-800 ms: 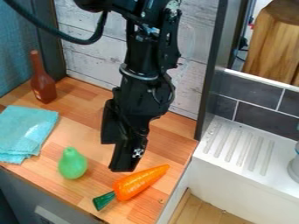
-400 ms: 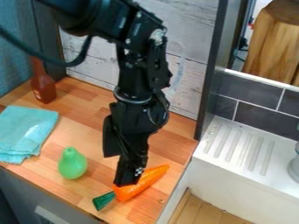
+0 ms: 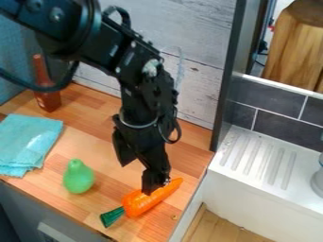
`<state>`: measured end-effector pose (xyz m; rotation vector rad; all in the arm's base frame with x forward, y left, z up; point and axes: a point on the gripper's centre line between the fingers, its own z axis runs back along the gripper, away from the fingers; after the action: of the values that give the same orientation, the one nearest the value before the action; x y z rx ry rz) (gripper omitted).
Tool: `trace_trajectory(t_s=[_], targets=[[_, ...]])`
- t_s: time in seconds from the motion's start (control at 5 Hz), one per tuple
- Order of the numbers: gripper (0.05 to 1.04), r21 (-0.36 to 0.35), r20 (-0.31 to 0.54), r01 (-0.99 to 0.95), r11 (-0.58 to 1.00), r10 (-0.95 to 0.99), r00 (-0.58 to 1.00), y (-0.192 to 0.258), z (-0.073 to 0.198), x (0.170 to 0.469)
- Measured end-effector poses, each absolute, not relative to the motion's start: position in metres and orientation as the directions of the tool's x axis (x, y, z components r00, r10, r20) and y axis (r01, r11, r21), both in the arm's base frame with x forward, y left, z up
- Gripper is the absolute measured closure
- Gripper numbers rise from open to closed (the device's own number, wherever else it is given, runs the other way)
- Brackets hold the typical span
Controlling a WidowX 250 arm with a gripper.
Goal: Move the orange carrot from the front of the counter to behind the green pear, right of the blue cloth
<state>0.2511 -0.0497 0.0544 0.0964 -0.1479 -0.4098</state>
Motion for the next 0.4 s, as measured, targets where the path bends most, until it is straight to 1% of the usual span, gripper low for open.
trace_trajectory(t_s=[0.2, 0.4], targets=[[0.08, 0.095, 0.052, 0.373, 0.923, -0.379, 0.924, -0.0529, 0.0379, 0.2538], [0.08, 0.068, 0.006, 0.376, 0.924, -0.377, 0.926, -0.0569, 0.028, 0.257]])
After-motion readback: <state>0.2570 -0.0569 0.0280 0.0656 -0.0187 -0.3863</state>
